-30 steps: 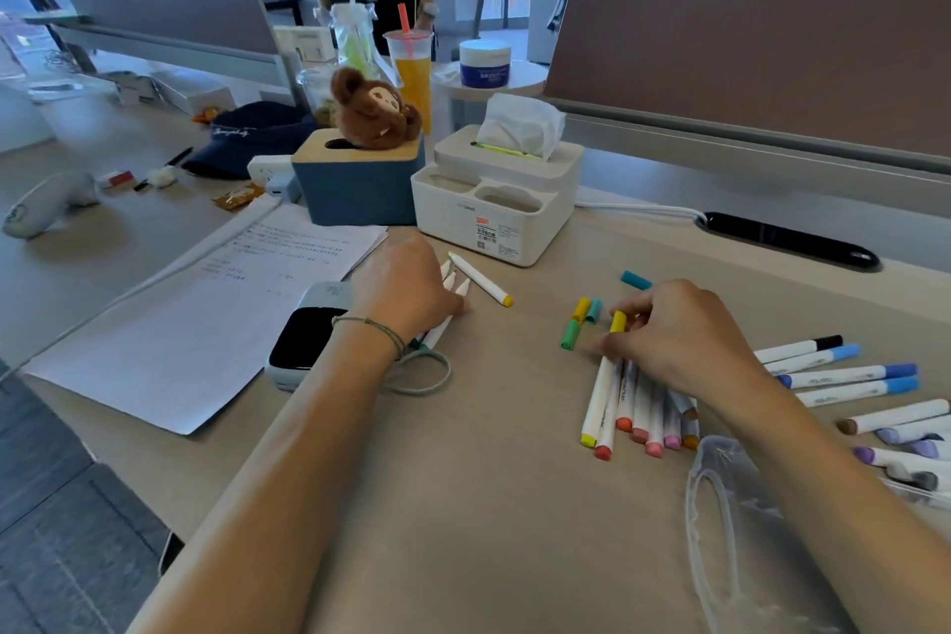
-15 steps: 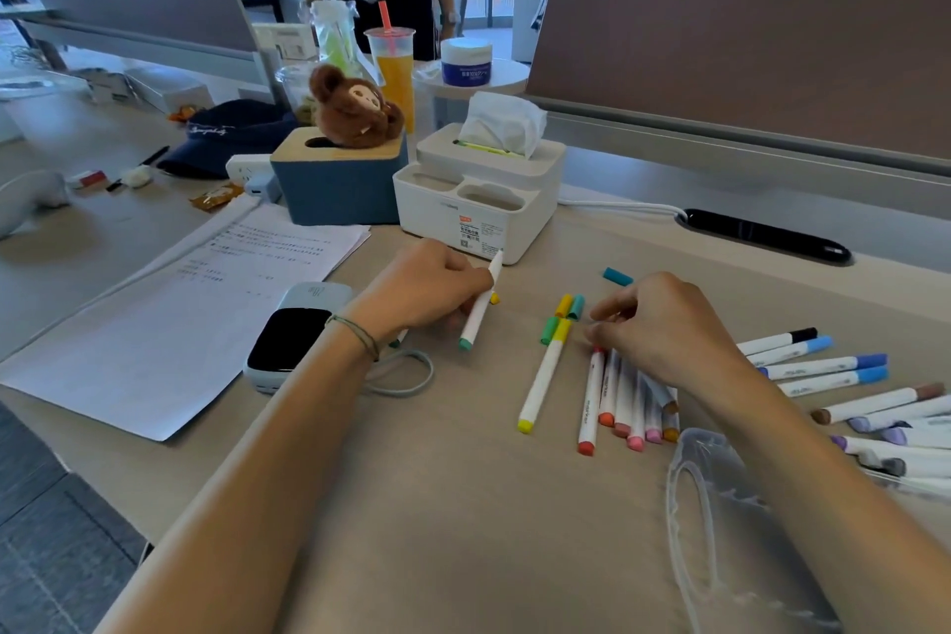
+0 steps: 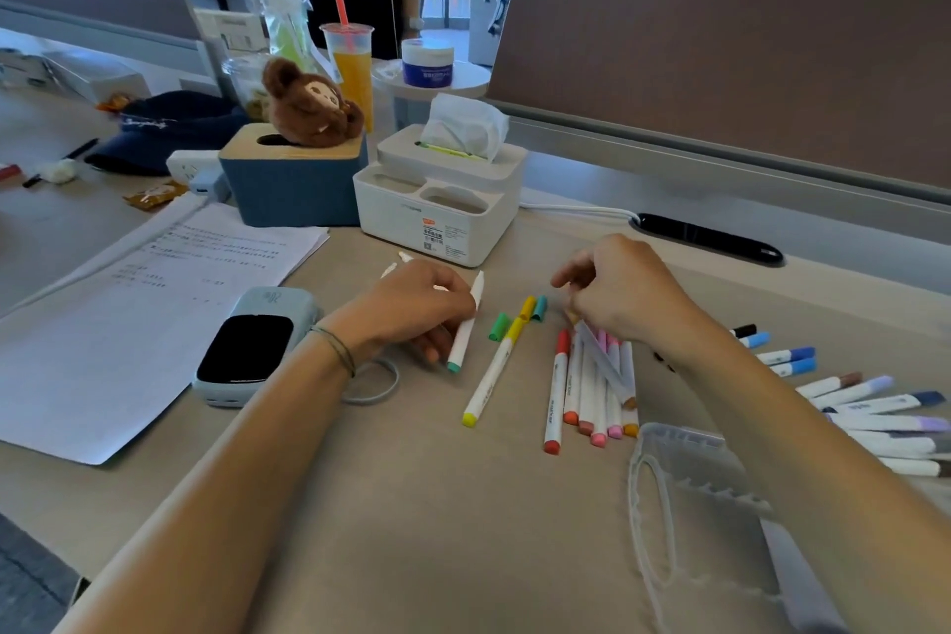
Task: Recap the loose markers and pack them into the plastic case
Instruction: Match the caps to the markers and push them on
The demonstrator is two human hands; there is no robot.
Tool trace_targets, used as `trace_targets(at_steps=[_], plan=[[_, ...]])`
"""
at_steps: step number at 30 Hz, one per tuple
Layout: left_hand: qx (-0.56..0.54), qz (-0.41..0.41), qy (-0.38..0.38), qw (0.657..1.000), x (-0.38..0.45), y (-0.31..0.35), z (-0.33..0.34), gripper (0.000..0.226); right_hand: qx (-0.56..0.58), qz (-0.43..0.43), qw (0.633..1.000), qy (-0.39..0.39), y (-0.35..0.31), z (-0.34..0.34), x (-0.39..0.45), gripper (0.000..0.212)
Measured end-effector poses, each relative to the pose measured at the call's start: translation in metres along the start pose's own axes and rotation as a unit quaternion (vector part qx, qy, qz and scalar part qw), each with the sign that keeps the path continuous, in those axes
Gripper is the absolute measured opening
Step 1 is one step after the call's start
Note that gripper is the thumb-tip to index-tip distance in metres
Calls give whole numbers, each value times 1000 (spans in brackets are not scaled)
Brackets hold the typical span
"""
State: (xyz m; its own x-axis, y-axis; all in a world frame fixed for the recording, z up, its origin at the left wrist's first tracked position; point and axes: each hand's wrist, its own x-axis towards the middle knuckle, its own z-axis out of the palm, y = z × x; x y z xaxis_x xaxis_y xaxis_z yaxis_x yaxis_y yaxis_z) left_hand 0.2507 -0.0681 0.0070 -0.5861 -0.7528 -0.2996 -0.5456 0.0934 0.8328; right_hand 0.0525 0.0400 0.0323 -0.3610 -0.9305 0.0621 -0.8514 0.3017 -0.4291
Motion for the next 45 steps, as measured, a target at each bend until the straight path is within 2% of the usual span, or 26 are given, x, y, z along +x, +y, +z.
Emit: trace_targets(at_steps=[4,8,10,13,16,18,21,23,25,29,37,40,45], plan=[[12,4,13,1000,2,-1,2,14,-45,-26,998,-21,-21,14,7,16],[9,7,33,999,5,-3,1,13,-144,-50,988,-40,-40,29,7,44],[7,10,38,999,6,-4,0,12,-171,-64,982,-41,-42,35,8,46],[10,17,40,999,5,-4,0,13,-164,-76,983,-41,-42,40,6,38],[20,28,37,999,5,-3,0,13,-96,-65,993,-27,-37,34,1,29],[8,40,27,999,4,-2,3,13,50,-38,998,-13,-28,21,-7,20],[-8,71,-3,997,-2,5,10,17,284,0,959,6,-15,4,-22,19],[2,90,-19,996,-7,9,13,18,338,16,940,31,-8,-1,-26,25],[16,114,-30,993,-10,12,16,18,350,31,935,52,-4,-3,-26,28],[32,150,-37,987,-14,15,20,13,369,38,924,89,1,-7,-25,14],[55,191,-23,980,-17,17,26,11,313,5,945,93,2,-2,-24,16],[59,202,9,978,-17,15,31,16,362,2,925,114,-2,2,-27,7],[29,186,69,980,-17,15,37,19,345,-20,923,170,-11,19,-31,25]])
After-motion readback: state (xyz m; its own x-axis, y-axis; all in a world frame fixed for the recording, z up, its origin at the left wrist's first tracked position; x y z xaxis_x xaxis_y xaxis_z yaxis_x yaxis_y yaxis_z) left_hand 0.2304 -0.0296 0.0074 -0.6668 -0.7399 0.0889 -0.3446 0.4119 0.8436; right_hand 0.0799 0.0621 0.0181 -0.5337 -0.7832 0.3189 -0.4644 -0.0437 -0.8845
